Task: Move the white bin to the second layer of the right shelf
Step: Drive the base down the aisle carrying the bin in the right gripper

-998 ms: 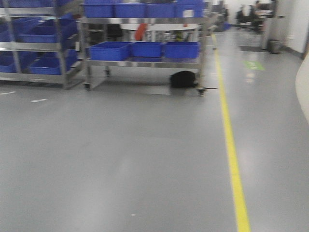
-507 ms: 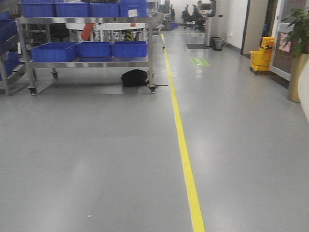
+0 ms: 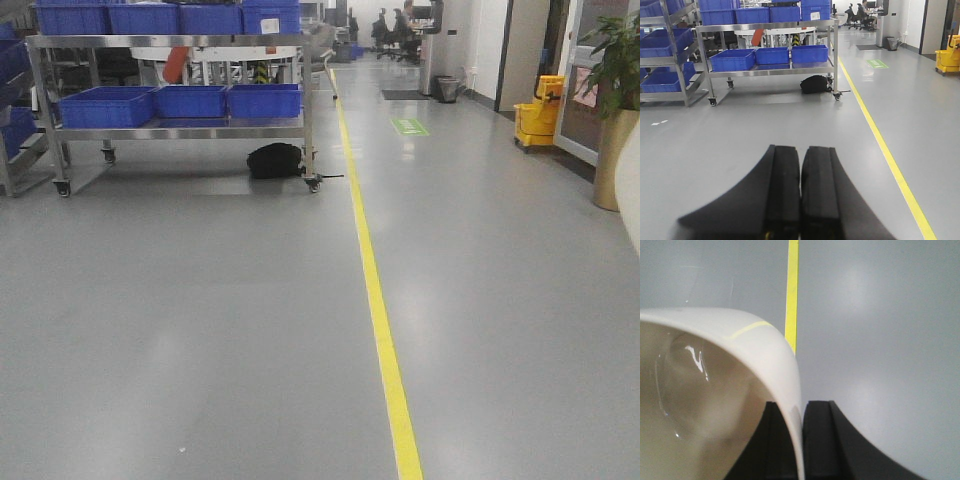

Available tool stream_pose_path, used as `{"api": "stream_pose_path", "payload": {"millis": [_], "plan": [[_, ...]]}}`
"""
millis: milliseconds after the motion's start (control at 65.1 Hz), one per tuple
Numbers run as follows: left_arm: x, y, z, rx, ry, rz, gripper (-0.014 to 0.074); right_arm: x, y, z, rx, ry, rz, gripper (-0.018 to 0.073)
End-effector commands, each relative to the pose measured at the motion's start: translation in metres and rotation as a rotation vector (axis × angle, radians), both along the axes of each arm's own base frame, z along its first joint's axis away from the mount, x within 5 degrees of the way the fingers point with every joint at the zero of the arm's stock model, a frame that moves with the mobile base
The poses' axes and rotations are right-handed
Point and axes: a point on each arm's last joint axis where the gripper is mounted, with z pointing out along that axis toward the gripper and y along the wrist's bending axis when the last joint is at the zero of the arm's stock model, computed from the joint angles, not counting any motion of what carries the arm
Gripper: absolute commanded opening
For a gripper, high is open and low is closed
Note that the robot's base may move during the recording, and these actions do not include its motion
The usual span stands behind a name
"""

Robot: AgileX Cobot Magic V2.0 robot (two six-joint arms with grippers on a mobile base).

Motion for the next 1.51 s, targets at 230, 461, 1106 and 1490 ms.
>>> {"api": "stream_pose_path", "payload": {"millis": [230,461,1106,1490], "plan": [[0.0001,0.0006,-0.0039,-0.010,-0.063,0.006,0.0085,0.0041,0.0004,0.0153,0.002,-0.114,0.007,0.0048],[0.0001,0.0006,-0.0039,-0.010,-0.063,0.006,0.0085,0.0041,0.0004,0.0153,0.002,-0.114,0.007,0.0048],[0.0001,0.0006,-0.0039,-0.010,-0.063,0.006,0.0085,0.0041,0.0004,0.0153,0.002,-0.114,0.007,0.0048],[0.0001,0.0006,-0.0039,-0.010,-0.063,0.006,0.0085,0.0041,0.0004,0.0153,0.002,-0.114,0.007,0.0048]]}}
